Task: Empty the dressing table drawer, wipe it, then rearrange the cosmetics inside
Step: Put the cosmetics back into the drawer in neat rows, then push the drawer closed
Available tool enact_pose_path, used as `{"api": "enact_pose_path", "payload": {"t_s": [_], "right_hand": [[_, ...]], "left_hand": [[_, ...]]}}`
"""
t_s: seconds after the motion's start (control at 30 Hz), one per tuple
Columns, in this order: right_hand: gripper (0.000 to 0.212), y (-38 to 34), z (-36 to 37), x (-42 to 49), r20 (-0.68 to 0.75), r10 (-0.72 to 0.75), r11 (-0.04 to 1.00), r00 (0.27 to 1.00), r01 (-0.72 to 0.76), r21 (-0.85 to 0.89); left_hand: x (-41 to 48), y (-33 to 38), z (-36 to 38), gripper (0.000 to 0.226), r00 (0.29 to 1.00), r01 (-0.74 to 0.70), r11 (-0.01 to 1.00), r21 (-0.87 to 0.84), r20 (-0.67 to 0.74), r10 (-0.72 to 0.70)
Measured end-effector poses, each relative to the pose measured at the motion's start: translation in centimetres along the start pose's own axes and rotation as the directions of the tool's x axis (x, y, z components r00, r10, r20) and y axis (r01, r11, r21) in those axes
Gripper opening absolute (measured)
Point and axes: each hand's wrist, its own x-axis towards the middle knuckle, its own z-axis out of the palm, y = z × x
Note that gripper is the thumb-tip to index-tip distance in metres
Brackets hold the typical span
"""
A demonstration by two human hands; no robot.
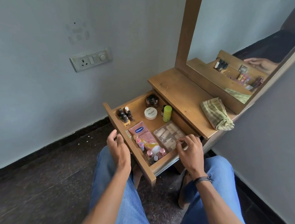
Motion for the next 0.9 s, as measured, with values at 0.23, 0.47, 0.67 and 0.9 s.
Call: {"api": "enact_pose_path", "payload": {"t_s": [0.23, 0.47, 0.67, 0.9], "right_hand": [[0.003, 0.0, 0.1, -0.2, 0.011, 0.004, 1.0, 1.0, -0.004, -0.013], [0.015, -1.5, -0.5, -0.4, 0.018, 0.005, 0.992, 1.0, -0.007, 0.124], [0.048, -7.3, -3.2, -3.2, 0.196, -0.268, 0.949, 0.943, 0.223, 0.224], [0.054, -6.2, -2.8, -3.4, 0.28, -0.303, 0.946, 0.911, 0.323, -0.029]], "left_hand": [[-0.3, 0.0, 0.5, 0.034, 0.994, -0.103, 0.988, 0.114, 0.035, 0.099], [0.1, -0.6, 0.1, 0.037, 0.989, -0.13, 0.988, 0.088, 0.087, 0.122], [0.2, -0.5, 0.1, 0.037, 0.983, -0.077, 0.997, 0.012, 0.169, 0.074], [-0.5, 0.7, 1.8, 0.046, 0.931, -0.101, 0.992, 0.076, 0.359, 0.067]]}}
